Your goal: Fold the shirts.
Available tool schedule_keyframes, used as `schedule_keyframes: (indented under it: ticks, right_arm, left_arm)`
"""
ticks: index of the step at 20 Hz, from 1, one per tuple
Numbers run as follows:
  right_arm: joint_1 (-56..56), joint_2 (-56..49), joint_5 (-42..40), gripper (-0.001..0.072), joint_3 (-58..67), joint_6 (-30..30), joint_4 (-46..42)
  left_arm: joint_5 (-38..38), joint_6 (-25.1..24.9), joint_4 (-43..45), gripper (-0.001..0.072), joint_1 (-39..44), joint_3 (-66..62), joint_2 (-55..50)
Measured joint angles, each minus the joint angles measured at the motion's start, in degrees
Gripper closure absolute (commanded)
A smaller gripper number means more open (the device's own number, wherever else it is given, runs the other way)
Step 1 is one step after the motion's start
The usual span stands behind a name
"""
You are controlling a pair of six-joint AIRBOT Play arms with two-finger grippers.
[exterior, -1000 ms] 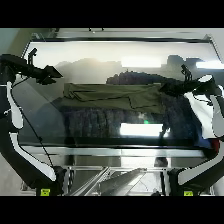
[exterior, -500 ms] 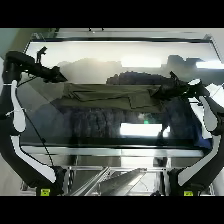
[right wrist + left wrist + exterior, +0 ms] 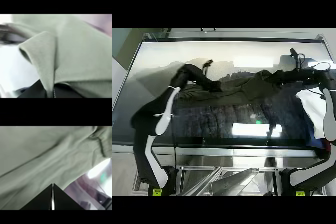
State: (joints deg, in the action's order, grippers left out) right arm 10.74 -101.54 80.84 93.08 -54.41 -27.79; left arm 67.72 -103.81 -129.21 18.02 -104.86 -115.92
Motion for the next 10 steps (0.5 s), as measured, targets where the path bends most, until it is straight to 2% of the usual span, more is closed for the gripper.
schedule_keyframes:
  ticks: [6, 10]
  right_arm:
    - [-1.5, 5.2, 5.1, 0.069, 1.0, -1.5, 2.6]
    - [-1.7, 5.8, 6.1, 0.069, 1.2, -2.0, 3.3]
  left_arm:
    - [-3.8, 4.9, 0.1, 0.0695, 7.9, -12.5, -10.6]
    - [-3.6, 4.5, -2.3, 0.0695, 6.4, -12.1, -8.4]
